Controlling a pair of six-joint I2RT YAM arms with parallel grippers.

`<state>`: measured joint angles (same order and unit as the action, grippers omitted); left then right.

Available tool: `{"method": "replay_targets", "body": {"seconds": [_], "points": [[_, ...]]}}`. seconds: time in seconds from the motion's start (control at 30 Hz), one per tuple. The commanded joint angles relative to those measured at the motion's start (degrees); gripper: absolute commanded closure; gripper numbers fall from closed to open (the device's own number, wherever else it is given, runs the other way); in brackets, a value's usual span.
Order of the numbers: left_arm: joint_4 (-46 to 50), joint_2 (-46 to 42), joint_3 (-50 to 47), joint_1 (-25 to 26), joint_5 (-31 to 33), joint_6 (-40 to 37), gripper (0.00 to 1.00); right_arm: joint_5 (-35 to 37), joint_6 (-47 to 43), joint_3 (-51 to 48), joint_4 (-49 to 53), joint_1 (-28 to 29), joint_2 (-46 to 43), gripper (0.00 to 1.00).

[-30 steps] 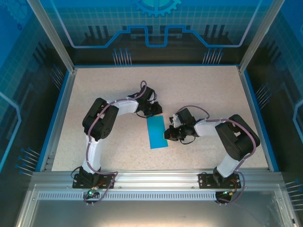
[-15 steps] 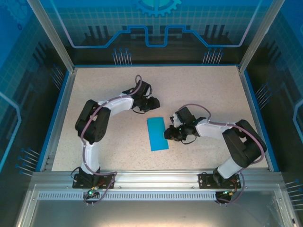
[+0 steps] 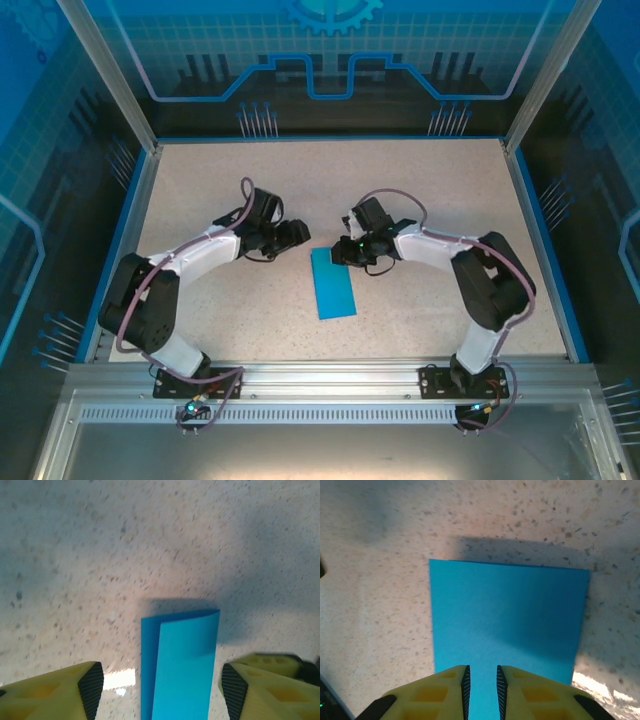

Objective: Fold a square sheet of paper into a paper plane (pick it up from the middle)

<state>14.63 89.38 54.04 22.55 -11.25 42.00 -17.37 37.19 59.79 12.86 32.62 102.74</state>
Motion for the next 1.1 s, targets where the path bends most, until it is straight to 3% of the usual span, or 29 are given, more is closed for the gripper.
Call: {"method": "replay_targets", "body": {"seconds": [0.0, 0.17, 0.37, 0.67, 1.07], "points": [[-1.80, -3.58, -3.93, -0.23, -4.51, 3.79, 0.31, -2.81, -0.42, 2.35, -1.04, -0.04, 3.35, 0.79], [-7.36, -5.30, -9.50, -0.11, -12.09, 7.05, 0.28, -6.01, 1.66, 1.40, -6.01, -2.09, 6.87, 0.79], [-11.56, -5.56, -13.55, 1.70, -16.78, 9.36, 0.27, -9.87, 5.69, -1.20, -11.94, -4.30, 10.28, 0.80], [-13.75, -5.04, -17.22, 5.70, -17.45, 12.33, 0.25, -13.43, 11.52, -5.12, -18.00, -6.78, 9.71, 0.79], [-14.77, -2.40, -18.03, 9.79, -18.16, 14.36, 0.25, -12.00, 12.78, -3.54, -14.45, -6.94, 10.48, 0.80]]}}
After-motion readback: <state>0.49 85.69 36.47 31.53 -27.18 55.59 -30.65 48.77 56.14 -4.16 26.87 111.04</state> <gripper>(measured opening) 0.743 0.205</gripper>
